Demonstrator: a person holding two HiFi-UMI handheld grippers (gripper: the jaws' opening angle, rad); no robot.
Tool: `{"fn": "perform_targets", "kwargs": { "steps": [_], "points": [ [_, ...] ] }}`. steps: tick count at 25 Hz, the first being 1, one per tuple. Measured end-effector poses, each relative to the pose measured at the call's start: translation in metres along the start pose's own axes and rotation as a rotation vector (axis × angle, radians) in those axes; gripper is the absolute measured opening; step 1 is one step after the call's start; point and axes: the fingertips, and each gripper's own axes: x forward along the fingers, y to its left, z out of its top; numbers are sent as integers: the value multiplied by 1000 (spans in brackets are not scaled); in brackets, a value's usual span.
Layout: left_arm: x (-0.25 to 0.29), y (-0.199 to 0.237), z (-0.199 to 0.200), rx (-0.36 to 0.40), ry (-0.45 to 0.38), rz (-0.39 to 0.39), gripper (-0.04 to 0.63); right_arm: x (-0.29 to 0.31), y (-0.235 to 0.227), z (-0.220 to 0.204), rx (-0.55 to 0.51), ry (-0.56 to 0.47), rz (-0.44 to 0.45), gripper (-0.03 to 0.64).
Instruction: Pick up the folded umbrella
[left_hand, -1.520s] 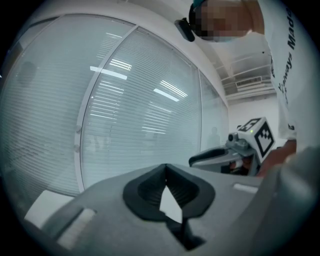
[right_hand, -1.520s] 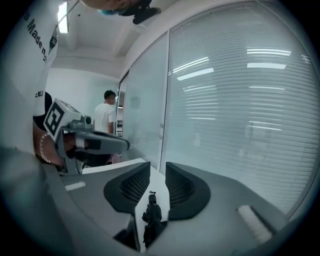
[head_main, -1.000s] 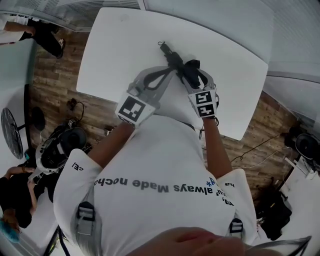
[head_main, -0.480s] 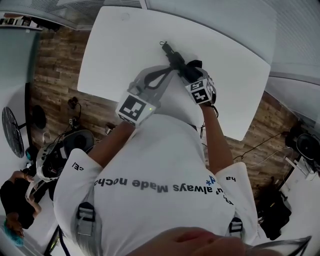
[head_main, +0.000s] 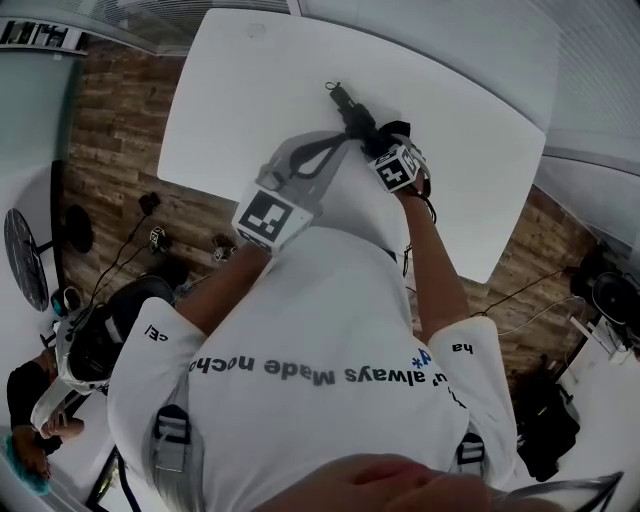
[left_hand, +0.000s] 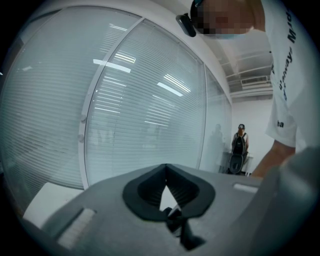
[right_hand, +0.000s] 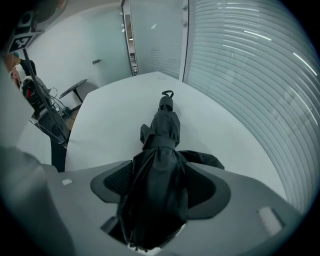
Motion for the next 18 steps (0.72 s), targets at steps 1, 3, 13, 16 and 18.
{"fn": "perform_targets", "kwargs": {
  "steps": [1,3,13,16,18],
  "points": [
    [0,1,0,-5,0,2,3,4,-1,-1,8,9,8,331],
    [-1,4,-2,-3,4,4,3,10,-2,-2,27,24,24,339],
    [-16,12,-2,-8,-1,11,3,37,-4,-1,20,118,14,342],
    [-16,11,-2,-12,-2,17,3,39,-8,-6,8,129,-11,327],
    [-16,16,-4,-10,5,18,3,41,-10,-4,9,133,-13,305]
  ]
}}
